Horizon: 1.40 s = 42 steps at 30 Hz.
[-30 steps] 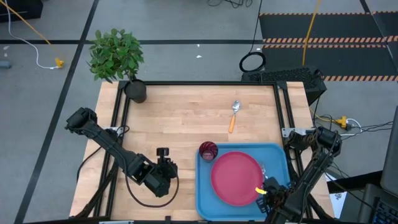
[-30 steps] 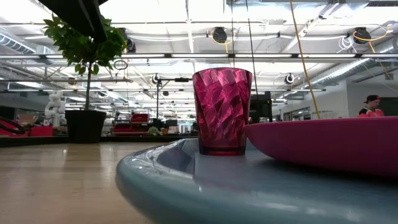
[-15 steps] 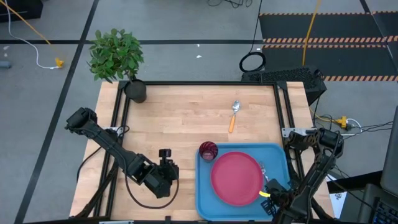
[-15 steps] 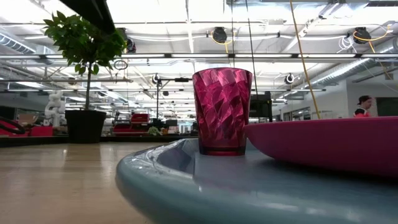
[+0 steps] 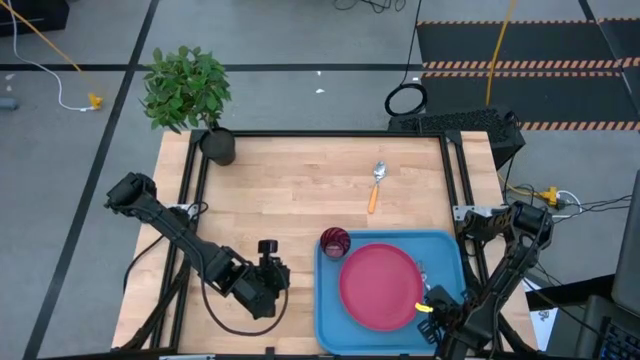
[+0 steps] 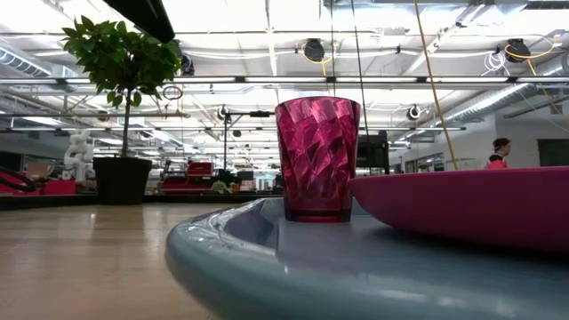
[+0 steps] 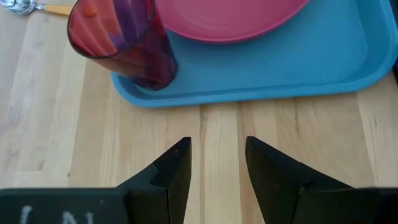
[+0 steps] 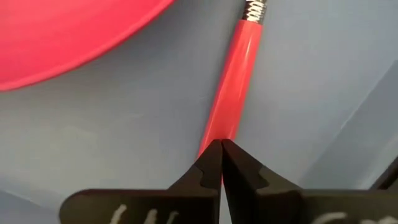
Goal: Pick and place plate/cup/fork/spoon on tray
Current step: Put the red fork on the left of the red plate on the blue tray
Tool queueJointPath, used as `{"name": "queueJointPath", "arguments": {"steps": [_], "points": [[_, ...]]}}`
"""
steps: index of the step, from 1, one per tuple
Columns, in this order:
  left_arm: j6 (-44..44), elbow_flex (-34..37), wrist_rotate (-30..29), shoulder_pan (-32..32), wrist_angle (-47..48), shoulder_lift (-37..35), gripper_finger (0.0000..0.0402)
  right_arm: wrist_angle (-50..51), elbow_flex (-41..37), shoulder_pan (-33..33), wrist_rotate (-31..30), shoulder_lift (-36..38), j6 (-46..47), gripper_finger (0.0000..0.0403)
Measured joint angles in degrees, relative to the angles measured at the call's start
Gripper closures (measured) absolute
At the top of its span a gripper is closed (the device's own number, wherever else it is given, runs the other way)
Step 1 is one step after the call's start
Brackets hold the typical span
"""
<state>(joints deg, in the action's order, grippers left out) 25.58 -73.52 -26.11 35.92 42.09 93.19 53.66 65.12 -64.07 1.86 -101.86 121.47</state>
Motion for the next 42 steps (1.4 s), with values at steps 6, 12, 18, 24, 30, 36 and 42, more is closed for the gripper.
{"name": "queueJointPath", "arguments": {"steps": [6,12,18,24,30,36,42], "points": [[-0.02,0.00,0.00,0.00,0.00,0.00,0.0250,-2.18,0.01,0.39,-0.16,0.30,4.58,0.0401],[0.04,0.00,-0.02,0.00,0.00,0.00,0.0250,-2.55,-0.17,1.54,-0.62,2.21,4.52,0.0401],[0.17,0.00,-0.02,0.00,0.02,0.00,0.0250,-3.21,-0.15,1.56,0.00,3.82,-0.33,0.0401],[0.17,0.00,-0.02,0.00,-0.01,0.00,0.0250,-7.78,-0.15,-0.01,1.08,3.80,-7.86,0.0401],[0.42,0.00,-0.02,0.00,-0.42,0.00,0.0250,-8.48,-1.70,-1.05,-3.36,3.85,-10.46,0.0401],[0.42,0.00,-0.02,0.00,-0.44,0.00,0.0250,-14.70,-6.11,-0.58,-3.44,4.26,-12.31,0.0401],[0.42,0.00,-0.02,0.00,-0.44,0.00,0.0250,-15.89,-7.15,0.69,-3.24,4.17,-12.72,0.0401]]}}
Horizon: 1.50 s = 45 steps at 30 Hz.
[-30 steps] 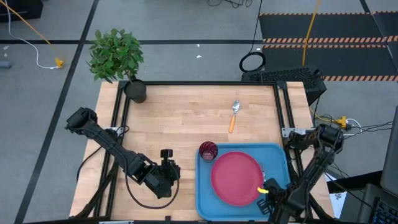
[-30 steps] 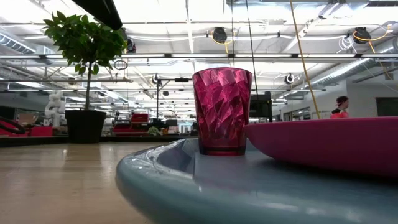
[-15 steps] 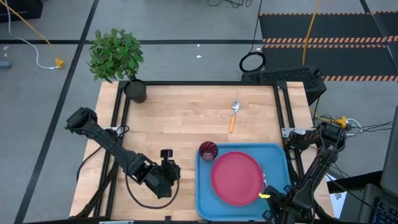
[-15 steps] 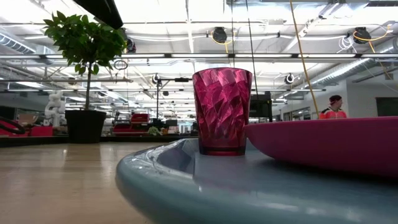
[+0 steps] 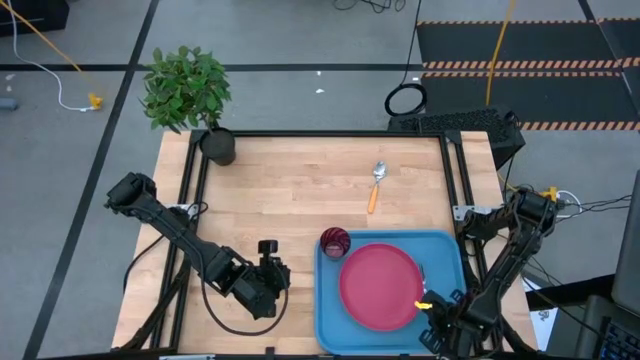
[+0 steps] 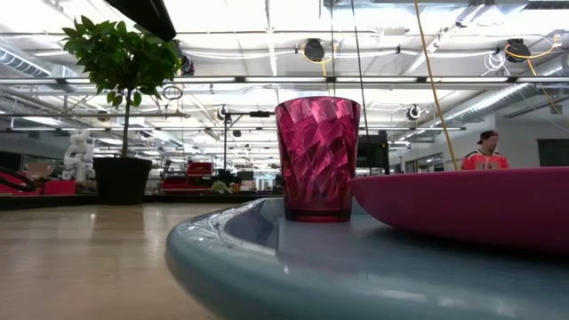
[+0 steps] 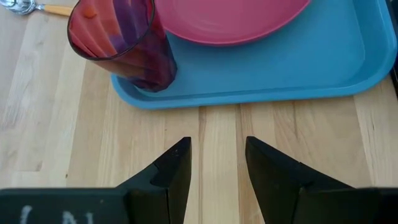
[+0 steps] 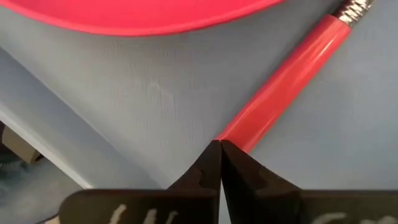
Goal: Pick and place plate/cup/fork/spoon on tray
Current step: Put the red fork on the left of the red plate on the blue tray
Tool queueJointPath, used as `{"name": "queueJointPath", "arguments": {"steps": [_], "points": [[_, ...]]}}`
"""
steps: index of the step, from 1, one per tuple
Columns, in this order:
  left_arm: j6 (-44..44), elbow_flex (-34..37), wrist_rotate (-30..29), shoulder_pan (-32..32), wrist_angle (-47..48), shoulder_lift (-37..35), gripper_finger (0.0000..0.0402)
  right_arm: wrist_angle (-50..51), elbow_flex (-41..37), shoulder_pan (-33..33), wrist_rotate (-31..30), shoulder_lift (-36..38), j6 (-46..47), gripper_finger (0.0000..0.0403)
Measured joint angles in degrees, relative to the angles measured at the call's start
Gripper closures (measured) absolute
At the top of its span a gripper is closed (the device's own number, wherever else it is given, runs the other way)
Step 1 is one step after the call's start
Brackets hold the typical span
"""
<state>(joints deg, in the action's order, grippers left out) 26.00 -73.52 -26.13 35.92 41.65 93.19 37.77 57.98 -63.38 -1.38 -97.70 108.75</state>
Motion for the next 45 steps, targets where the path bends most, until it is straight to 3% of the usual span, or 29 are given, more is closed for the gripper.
{"name": "queueJointPath", "arguments": {"steps": [23,33,45], "points": [[-0.37,0.00,0.00,0.00,0.00,0.00,0.0250,5.25,-0.13,5.66,-0.18,-0.23,3.03,0.0401],[-0.33,0.00,0.00,0.00,-0.02,0.00,0.0250,8.98,-0.17,6.11,-0.82,-0.28,8.71,0.0401],[-0.28,0.00,-0.02,0.00,0.00,0.00,0.0250,9.92,-0.17,6.19,-1.82,1.16,9.07,0.0401]]}}
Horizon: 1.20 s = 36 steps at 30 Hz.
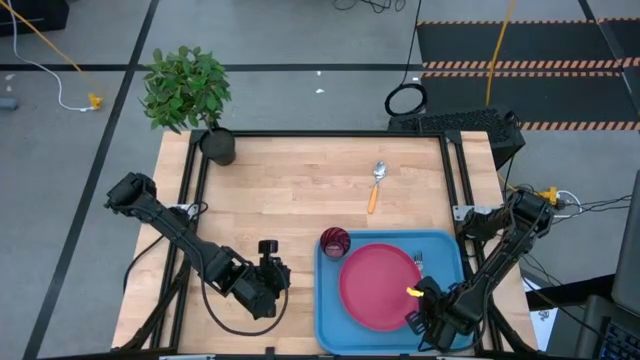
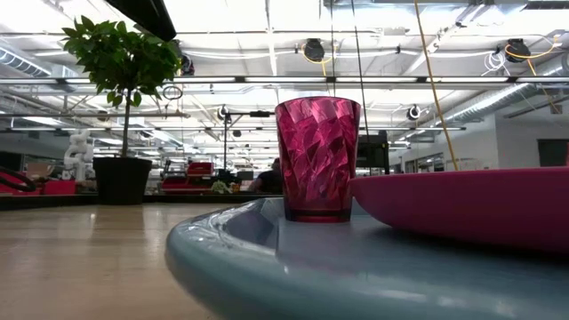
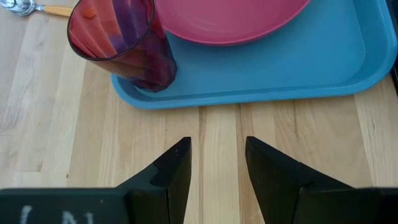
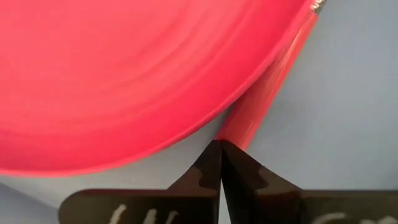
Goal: Pick and place plate/cup/fork/spoon on tray
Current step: Put the red fork on the left of the red plate on the blue tray, then put the yellow spoon on the right of the red fork on the blue tray
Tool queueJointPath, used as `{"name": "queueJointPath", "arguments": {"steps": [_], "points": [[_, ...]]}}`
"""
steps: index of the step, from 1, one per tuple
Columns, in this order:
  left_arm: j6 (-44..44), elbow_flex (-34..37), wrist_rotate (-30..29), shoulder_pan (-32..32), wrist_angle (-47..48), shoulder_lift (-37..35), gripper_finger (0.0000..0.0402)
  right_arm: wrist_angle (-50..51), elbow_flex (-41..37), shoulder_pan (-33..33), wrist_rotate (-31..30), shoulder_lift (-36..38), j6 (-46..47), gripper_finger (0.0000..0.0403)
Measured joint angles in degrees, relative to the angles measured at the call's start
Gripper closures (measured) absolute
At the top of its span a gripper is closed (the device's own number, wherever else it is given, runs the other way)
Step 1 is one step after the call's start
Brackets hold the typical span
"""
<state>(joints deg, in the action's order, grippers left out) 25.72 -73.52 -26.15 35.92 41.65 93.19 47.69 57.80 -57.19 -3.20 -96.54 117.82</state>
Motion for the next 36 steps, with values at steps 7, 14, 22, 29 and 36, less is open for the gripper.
{"name": "queueJointPath", "arguments": {"steps": [7,14,22,29,36], "points": [[0.01,0.00,0.00,0.00,0.02,0.00,0.0250,1.06,-0.16,0.02,-4.40,6.15,-0.05,0.0401],[0.05,0.26,0.00,0.20,-0.03,0.00,0.0250,1.10,0.02,-0.02,-4.70,8.18,-1.55,0.0401],[0.01,2.12,0.00,0.04,-0.27,0.00,0.0250,3.52,-0.68,0.20,-5.92,8.15,-3.20,0.0401],[-1.83,2.16,-1.47,0.04,-0.43,0.01,0.0250,3.80,-1.67,0.20,-4.09,8.20,-4.71,0.0401],[-6.88,2.15,-5.72,-2.28,-0.75,0.01,0.0250,18.26,2.79,0.21,-9.97,14.57,-3.90,0.0401]]}}
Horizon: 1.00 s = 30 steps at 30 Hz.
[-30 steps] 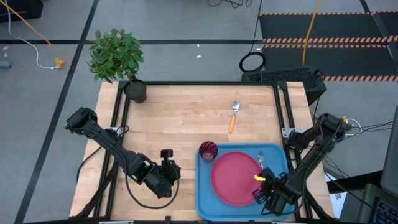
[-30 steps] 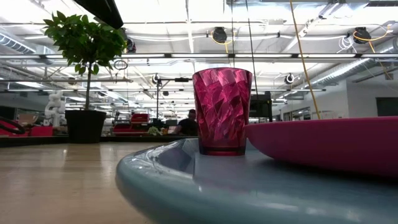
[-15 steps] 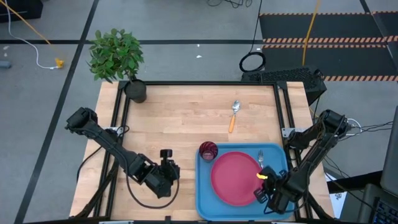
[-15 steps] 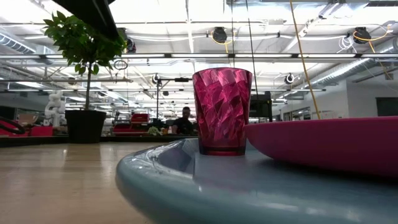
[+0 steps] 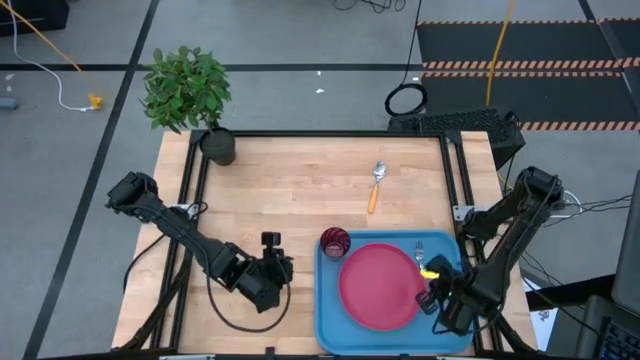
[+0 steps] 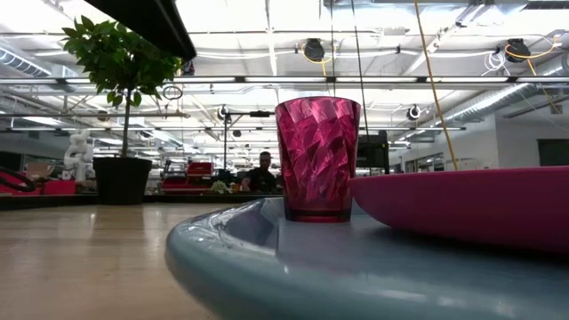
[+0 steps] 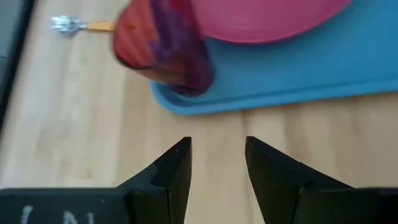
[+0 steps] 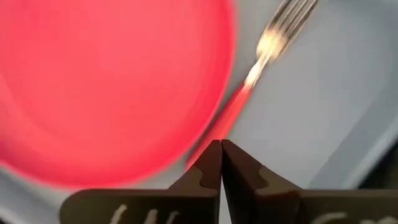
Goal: Pick and place plate/cup/fork/spoon on tray
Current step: Put the yellow spoon on the right of the red fork on the blue tray
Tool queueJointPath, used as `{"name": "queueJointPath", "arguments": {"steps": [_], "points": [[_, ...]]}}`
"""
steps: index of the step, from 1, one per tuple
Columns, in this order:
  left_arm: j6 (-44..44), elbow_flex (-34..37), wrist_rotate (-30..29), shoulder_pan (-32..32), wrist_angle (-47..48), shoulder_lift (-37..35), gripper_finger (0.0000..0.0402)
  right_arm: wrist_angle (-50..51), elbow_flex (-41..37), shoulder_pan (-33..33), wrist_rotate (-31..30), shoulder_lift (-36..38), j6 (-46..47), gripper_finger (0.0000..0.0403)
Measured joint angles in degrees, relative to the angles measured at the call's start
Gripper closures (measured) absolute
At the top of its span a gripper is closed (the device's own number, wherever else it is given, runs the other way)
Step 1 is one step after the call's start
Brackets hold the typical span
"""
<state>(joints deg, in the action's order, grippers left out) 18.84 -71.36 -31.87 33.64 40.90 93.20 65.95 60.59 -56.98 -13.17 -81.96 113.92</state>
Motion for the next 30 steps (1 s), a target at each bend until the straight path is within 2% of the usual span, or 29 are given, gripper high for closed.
{"name": "queueJointPath", "arguments": {"steps": [5,11,14,19,23,25,27,30], "points": [[-2.86,-1.82,-3.21,-2.97,2.46,-0.74,0.0250,11.81,0.73,4.03,-11.77,5.68,-0.60,0.0401],[-8.76,-2.00,-7.92,-8.88,1.50,-2.93,0.0250,13.85,0.69,17.27,-21.71,9.74,-16.28,0.0401],[-9.69,-2.00,-7.91,-12.45,1.76,-3.33,0.0250,6.51,0.64,25.12,-23.78,10.86,-31.06,0.0401],[-8.99,-2.00,-6.85,-16.10,2.96,-3.34,0.0250,-16.76,0.64,35.25,-22.32,11.42,-62.16,0.0392],[-7.18,-2.00,-3.59,-16.91,4.01,-3.34,0.0250,-32.69,0.64,40.78,-20.43,11.13,-81.41,0.0387],[-6.72,-2.00,-3.05,-16.60,4.77,-3.34,0.0250,-37.04,0.64,43.13,-19.74,11.03,-86.19,0.0389],[-6.10,-1.98,-2.94,-15.99,6.16,-3.74,0.0250,-40.26,0.62,45.54,-19.76,11.03,-87.24,0.0391],[-4.58,-2.03,-2.94,-15.11,7.77,-4.69,0.0250,-41.86,0.64,48.74,-19.78,11.09,-76.96,0.0390]]}}
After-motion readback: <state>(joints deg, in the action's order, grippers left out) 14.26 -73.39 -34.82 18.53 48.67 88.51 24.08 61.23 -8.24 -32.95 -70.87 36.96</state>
